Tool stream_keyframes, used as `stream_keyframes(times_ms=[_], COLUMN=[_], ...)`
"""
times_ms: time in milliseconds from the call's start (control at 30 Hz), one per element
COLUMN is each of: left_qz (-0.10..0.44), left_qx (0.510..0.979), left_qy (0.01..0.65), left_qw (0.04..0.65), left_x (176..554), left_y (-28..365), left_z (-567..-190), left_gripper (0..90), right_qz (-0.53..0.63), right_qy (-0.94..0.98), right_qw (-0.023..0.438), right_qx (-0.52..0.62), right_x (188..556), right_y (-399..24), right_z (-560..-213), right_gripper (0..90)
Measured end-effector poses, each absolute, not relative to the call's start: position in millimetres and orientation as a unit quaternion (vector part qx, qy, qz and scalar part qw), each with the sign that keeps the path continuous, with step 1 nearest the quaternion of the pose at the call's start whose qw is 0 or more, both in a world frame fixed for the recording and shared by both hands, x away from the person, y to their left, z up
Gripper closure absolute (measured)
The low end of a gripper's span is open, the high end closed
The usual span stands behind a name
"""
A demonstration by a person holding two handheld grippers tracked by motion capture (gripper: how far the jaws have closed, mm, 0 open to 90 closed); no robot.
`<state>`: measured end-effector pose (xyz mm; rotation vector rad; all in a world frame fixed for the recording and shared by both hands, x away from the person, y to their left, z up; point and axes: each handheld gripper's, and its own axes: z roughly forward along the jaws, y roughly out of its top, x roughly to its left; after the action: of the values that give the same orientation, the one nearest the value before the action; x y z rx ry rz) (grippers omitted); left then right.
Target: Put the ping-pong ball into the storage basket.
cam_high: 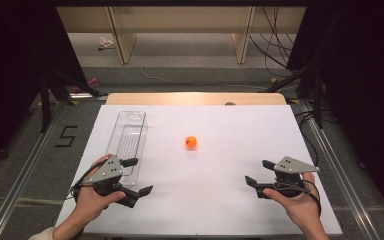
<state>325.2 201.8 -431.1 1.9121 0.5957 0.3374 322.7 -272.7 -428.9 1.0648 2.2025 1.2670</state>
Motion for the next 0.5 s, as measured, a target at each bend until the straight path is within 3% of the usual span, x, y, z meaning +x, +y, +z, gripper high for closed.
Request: stream_keyframes(times_ms=[500], left_qz=[0.141], left_qx=[0.799], left_qy=[0.247], left_qw=[0.530], left_x=[324.8], left_y=[201.5], left_z=[-430.1], left_gripper=[0.4], right_qz=[0.451], right_qy=[0.788], right_qw=[0.190], right_qx=[0.374], right_x=[327.1], right_y=[-263.8], right_z=[-430.0], right_gripper=[16.1])
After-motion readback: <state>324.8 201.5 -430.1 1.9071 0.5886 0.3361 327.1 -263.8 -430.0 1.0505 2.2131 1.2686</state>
